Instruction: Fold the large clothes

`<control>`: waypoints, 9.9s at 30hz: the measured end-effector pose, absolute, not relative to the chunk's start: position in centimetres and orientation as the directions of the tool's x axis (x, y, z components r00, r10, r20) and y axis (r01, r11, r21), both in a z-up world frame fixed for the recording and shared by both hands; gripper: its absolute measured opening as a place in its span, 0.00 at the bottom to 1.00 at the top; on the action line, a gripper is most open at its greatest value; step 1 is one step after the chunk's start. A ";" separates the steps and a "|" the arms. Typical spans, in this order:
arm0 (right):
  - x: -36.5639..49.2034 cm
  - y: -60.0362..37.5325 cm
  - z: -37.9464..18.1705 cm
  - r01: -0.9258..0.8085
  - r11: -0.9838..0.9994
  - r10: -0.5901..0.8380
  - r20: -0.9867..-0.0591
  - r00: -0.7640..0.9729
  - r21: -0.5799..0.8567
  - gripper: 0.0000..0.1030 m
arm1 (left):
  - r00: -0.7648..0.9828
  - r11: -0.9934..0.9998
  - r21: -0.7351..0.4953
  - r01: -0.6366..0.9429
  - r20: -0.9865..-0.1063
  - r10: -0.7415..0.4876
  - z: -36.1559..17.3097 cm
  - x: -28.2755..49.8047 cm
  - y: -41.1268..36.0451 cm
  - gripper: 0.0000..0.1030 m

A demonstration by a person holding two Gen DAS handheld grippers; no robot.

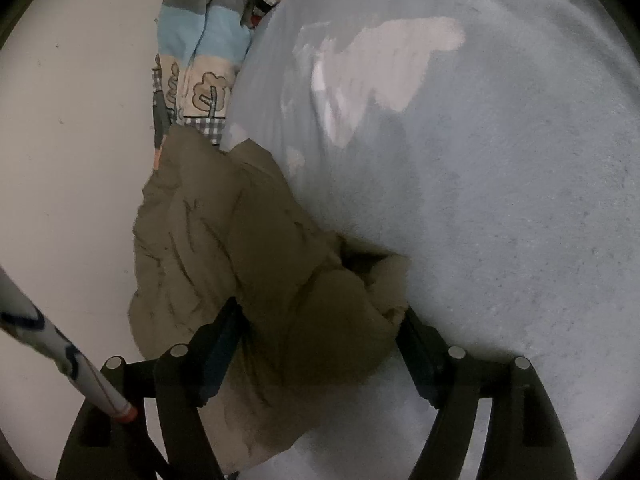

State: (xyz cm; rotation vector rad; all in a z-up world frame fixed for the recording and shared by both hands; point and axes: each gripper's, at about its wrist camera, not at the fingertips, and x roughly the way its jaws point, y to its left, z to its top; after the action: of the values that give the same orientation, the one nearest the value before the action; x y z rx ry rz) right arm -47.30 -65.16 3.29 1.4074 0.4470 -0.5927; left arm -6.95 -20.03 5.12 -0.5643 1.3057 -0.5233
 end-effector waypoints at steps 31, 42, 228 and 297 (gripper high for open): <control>-40.0 -57.1 15.3 0.728 0.684 -0.513 -0.678 0.527 0.049 0.30 | 0.538 0.867 -0.115 0.485 -0.742 -0.399 14.2 -12.1 -26.8 0.57; -40.8 -55.4 18.4 0.701 0.712 -0.537 -0.610 0.582 0.042 0.28 | 0.553 0.845 -0.145 0.516 -0.697 -0.457 16.8 -13.7 -26.0 0.53; -49.8 -38.9 22.5 0.717 0.691 -0.524 -0.619 0.586 0.093 0.67 | 0.678 0.802 0.007 0.597 -0.538 -0.500 24.5 -40.1 -17.4 0.79; -59.3 -18.0 30.6 0.537 0.842 -0.436 -0.514 0.739 0.058 0.86 | 0.754 0.877 0.101 0.471 -0.563 -0.340 27.9 -47.8 -5.1 0.96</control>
State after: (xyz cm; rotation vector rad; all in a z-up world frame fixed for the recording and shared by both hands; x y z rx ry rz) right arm -59.32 -18.00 30.59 0.2080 0.5100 -0.5376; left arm -47.80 -5.07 27.89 0.2438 0.5634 -0.4469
